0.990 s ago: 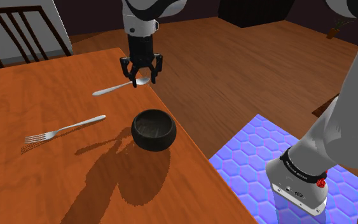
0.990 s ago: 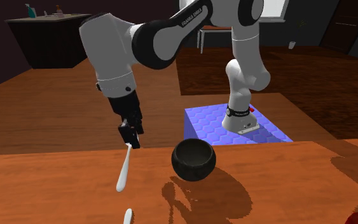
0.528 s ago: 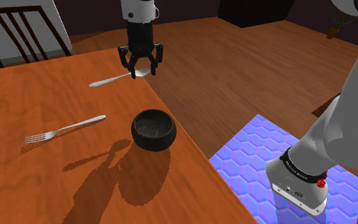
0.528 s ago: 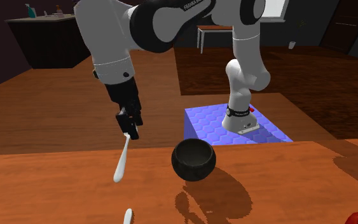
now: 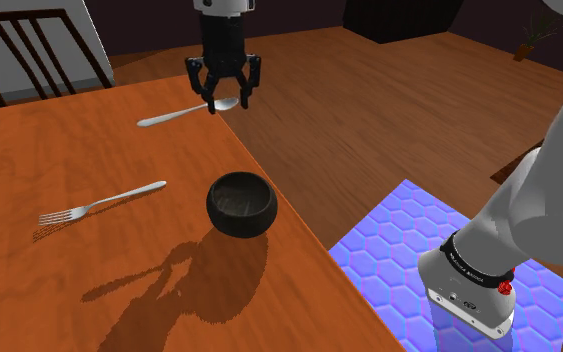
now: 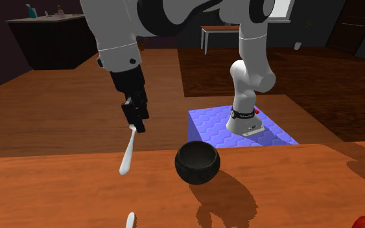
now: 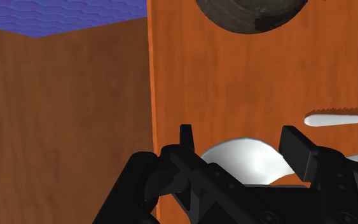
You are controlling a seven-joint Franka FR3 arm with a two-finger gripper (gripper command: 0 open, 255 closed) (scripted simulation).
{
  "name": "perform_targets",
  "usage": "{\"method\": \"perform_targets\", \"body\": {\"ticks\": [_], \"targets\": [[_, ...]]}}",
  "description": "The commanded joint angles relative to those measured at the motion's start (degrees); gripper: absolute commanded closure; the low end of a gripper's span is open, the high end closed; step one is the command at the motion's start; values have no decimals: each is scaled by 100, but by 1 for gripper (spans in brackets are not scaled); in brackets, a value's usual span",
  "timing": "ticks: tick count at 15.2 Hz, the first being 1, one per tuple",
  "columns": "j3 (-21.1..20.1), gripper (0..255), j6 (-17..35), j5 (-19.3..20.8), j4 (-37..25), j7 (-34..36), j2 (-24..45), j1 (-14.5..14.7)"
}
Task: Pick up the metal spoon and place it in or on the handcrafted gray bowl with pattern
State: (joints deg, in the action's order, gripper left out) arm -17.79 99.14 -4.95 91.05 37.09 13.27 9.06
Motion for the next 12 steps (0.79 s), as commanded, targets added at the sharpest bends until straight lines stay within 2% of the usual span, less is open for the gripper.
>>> {"method": "perform_targets", "body": {"ticks": [1, 6, 12], "targets": [[-48, 255, 108, -122, 492, 34, -406, 3], [-158, 255, 365, -491, 1761, 91, -1488, 63], [-280, 255, 451, -957, 2986, 207, -2716, 267]]}}
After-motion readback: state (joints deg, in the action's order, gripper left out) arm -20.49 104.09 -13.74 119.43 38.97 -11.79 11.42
